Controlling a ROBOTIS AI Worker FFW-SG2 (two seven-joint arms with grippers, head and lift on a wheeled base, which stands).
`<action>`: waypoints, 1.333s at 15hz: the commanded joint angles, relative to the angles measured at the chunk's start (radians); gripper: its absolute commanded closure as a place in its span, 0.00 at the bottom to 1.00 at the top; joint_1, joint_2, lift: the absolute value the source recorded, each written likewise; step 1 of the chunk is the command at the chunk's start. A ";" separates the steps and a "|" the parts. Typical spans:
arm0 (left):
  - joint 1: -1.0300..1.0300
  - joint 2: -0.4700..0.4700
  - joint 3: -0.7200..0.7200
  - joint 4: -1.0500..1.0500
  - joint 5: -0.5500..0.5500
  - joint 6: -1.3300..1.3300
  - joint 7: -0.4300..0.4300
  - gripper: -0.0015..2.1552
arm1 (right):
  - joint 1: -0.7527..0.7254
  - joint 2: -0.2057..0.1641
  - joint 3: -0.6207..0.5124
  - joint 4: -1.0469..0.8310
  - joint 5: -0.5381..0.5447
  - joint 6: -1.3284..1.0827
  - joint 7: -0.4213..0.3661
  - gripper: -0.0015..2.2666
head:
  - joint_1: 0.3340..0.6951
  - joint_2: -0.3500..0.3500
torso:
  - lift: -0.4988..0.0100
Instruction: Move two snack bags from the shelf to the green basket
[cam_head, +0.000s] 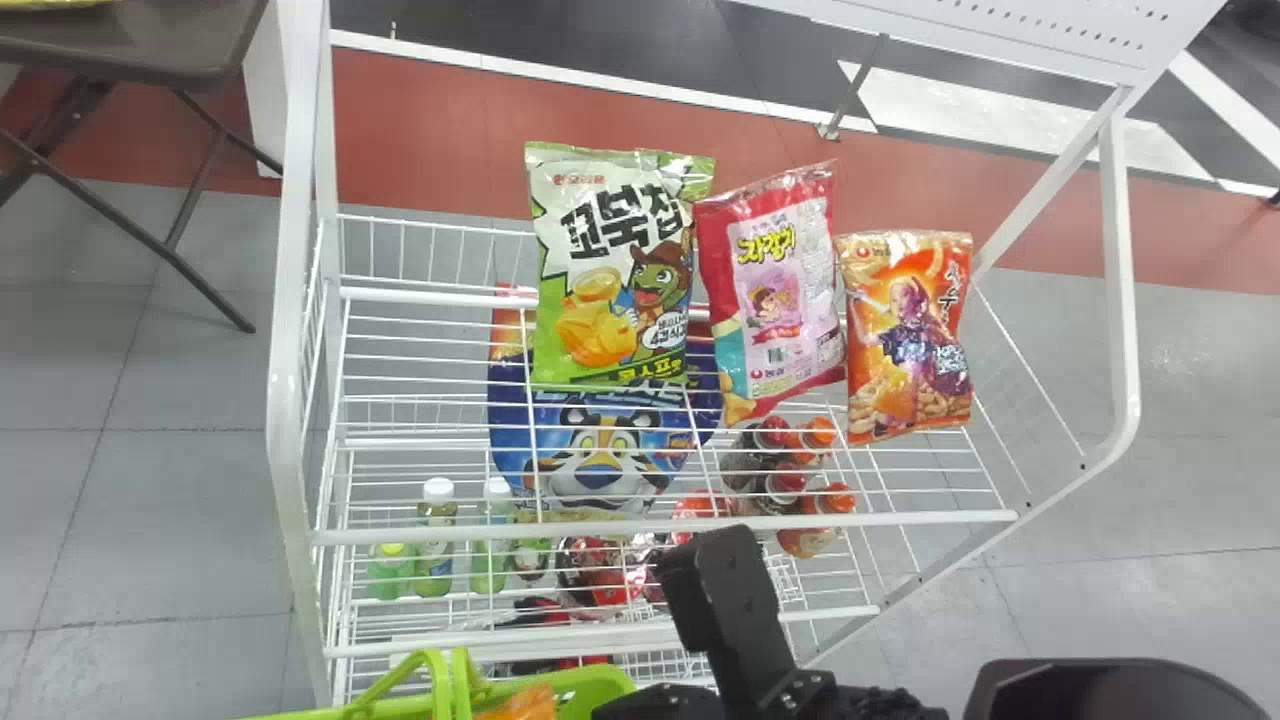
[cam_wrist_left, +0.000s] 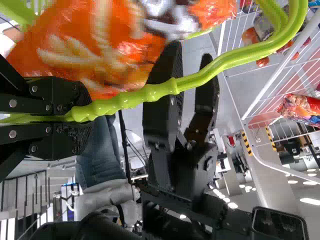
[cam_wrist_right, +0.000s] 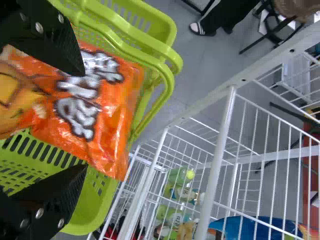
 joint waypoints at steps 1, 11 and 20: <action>-0.004 0.000 0.000 0.001 0.000 0.000 0.000 0.97 | -0.007 -0.001 0.002 0.001 -0.007 0.002 0.002 0.03 | 1.00 0.00 | 0.95; -0.001 -0.002 0.005 0.008 0.005 0.000 -0.005 0.97 | 0.034 0.045 -0.397 -0.164 -0.007 0.002 0.162 0.05 | 1.00 0.00 | 0.95; -0.011 -0.005 0.002 0.034 0.006 -0.009 -0.005 0.97 | -0.141 0.129 -0.679 0.103 0.150 0.002 0.432 0.07 | 1.00 0.00 | 0.95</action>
